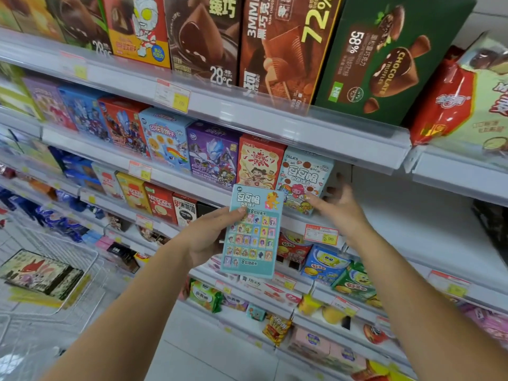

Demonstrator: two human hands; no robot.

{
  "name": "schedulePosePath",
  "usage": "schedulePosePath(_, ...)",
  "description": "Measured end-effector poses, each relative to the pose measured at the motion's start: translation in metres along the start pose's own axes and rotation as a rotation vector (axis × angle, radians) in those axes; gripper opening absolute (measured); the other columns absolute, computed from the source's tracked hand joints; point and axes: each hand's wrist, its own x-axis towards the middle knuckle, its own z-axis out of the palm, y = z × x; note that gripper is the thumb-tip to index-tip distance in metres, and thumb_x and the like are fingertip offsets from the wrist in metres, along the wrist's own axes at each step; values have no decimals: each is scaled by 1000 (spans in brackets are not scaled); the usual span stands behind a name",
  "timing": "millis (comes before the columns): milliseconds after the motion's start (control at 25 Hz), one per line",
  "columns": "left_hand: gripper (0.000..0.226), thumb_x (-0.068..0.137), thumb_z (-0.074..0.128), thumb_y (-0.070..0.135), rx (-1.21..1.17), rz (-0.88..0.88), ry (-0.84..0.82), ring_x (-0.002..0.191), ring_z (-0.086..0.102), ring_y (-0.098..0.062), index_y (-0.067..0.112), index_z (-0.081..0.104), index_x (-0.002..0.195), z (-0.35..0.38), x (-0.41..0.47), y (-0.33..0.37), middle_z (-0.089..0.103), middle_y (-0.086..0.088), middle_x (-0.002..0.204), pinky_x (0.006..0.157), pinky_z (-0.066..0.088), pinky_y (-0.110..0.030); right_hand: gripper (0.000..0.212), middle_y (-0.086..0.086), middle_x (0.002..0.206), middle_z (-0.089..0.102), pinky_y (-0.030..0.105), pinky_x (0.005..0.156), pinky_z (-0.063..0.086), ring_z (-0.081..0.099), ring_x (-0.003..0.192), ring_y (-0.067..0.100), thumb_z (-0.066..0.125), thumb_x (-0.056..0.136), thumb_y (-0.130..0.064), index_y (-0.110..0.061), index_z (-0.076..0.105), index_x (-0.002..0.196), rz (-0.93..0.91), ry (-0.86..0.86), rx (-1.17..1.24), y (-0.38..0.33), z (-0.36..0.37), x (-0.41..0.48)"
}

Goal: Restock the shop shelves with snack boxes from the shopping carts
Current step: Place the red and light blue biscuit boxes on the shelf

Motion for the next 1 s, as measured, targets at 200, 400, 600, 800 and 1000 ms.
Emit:
schedulePosePath(200, 50, 85, 63, 43, 68, -21, -120, 121, 61, -27, 22, 62, 130, 43, 17, 6, 68, -5, 127, 107, 44, -51, 27, -7, 106, 69, 32, 72, 59, 68, 91, 11, 53, 94, -48, -28, 58, 113, 35, -178, -85, 4, -7, -69)
schedulePosePath(400, 35, 94, 58, 38, 88, -58, -207, 106, 69, -18, 20, 64, 123, 99, 34, 11, 71, -1, 118, 84, 57, -32, 28, -6, 101, 75, 36, 65, 60, 73, 87, 12, 69, 88, -21, -20, 60, 114, 171, -184, 85, 16, -46, -80)
schedulePosePath(600, 54, 92, 56, 49, 102, -36, -137, 115, 63, -15, 22, 51, 138, 108, 42, 19, 65, 2, 130, 103, 48, -44, 17, 3, 94, 75, 30, 51, 56, 73, 76, 17, 67, 89, -20, -17, 64, 105, 150, 145, 292, 19, -96, -61)
schedulePosePath(800, 52, 92, 55, 51, 99, -12, -63, 118, 61, -17, 26, 51, 138, 98, 38, 25, 62, 2, 132, 97, 51, -37, 25, 2, 103, 69, 32, 55, 59, 68, 87, 19, 68, 89, -20, -19, 56, 111, 68, 222, 242, 7, -103, -22)
schedulePosePath(1000, 34, 93, 60, 43, 185, 39, -32, 113, 65, -13, 28, 59, 124, 101, 31, 28, 68, 6, 123, 104, 49, -38, 19, 1, 79, 69, 29, 48, 51, 62, 62, 15, 71, 86, -27, -16, 58, 93, 20, 264, 107, -3, -102, -28)
